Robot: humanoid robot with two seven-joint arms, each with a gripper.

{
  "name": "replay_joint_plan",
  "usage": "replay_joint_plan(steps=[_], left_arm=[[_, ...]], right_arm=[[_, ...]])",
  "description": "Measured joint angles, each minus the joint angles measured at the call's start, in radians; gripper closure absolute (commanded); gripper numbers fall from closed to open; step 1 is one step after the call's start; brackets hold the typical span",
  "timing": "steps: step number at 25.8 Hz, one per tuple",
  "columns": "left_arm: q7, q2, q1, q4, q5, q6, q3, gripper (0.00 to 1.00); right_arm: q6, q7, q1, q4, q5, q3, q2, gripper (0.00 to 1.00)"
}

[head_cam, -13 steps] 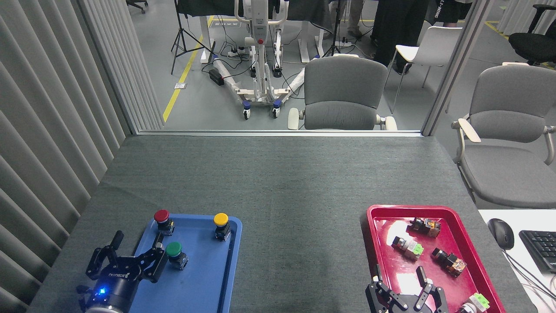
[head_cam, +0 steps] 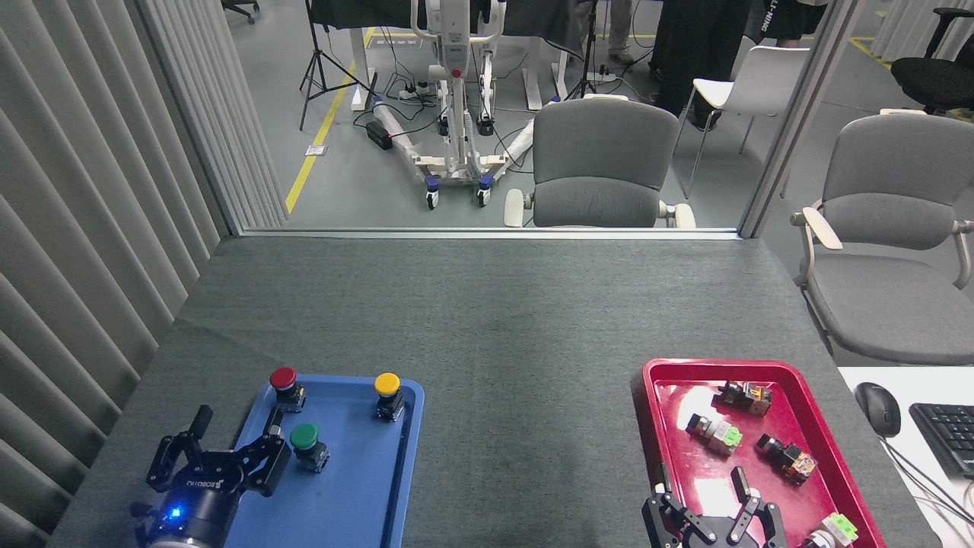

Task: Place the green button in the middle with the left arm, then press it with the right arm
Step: 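Lower the left gripper over the green button on the blue tray, then close the left gripper around the green button and lift it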

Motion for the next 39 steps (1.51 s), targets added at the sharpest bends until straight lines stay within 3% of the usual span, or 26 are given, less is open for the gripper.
replay_joint_plan(steps=[16,39], left_arm=[[-0.005,0.000,-0.005,0.015,0.026,-0.094,0.001,0.00],[-0.011,-0.001,-0.006,0.017,0.026,-0.099,0.001,0.00]], right_arm=[[-0.002,0.000,0.000,0.001,0.000,0.000,0.003,0.01],[-0.001,0.001,0.000,-0.001,0.002,0.001,0.000,0.01]])
